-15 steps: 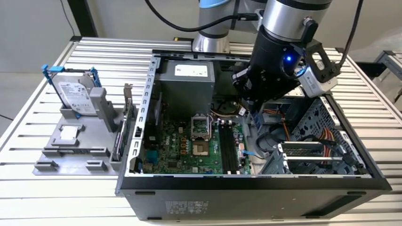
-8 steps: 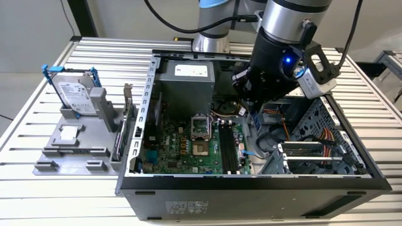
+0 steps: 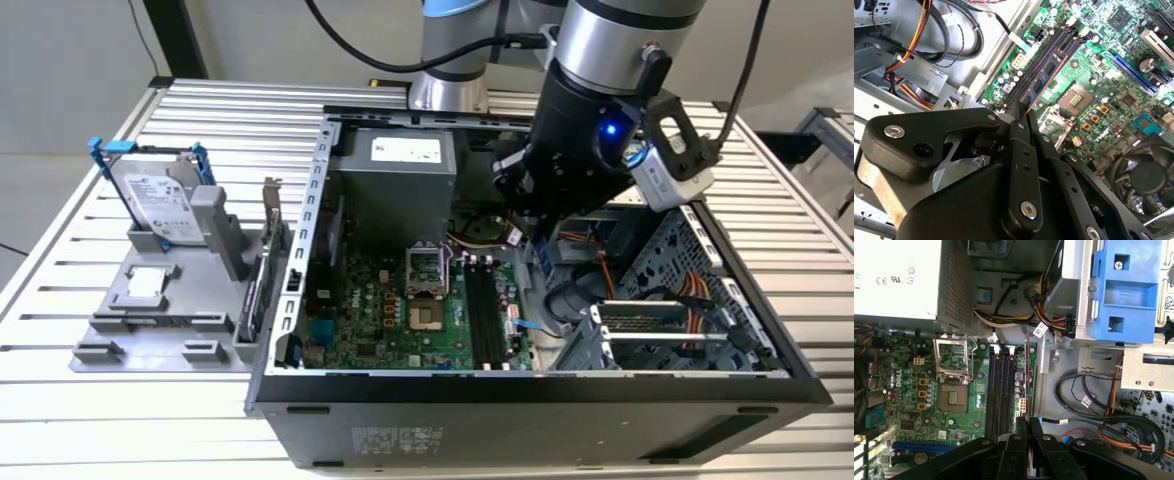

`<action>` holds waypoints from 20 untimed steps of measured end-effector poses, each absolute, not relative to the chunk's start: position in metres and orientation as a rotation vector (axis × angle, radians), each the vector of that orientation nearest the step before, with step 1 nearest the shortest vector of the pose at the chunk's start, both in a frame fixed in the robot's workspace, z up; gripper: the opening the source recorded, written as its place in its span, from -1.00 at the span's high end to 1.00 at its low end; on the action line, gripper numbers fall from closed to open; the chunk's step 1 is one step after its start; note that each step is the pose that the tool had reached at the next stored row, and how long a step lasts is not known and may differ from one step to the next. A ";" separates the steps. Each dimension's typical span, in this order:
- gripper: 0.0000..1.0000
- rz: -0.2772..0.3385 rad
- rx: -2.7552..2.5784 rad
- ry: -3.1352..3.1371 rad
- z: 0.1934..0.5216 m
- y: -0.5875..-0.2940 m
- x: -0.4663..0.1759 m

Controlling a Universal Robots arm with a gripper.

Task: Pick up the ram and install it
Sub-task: 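Insert the ram into the slot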

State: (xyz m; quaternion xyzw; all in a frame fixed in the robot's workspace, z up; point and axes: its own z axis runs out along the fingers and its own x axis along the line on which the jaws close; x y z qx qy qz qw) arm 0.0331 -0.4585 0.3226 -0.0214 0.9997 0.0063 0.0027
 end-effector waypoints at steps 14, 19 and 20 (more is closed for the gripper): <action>1.00 0.020 -0.067 3.136 0.317 -0.458 0.033; 1.00 0.019 -0.067 3.136 0.314 -0.458 0.033; 1.00 0.018 -0.067 3.136 0.313 -0.458 0.033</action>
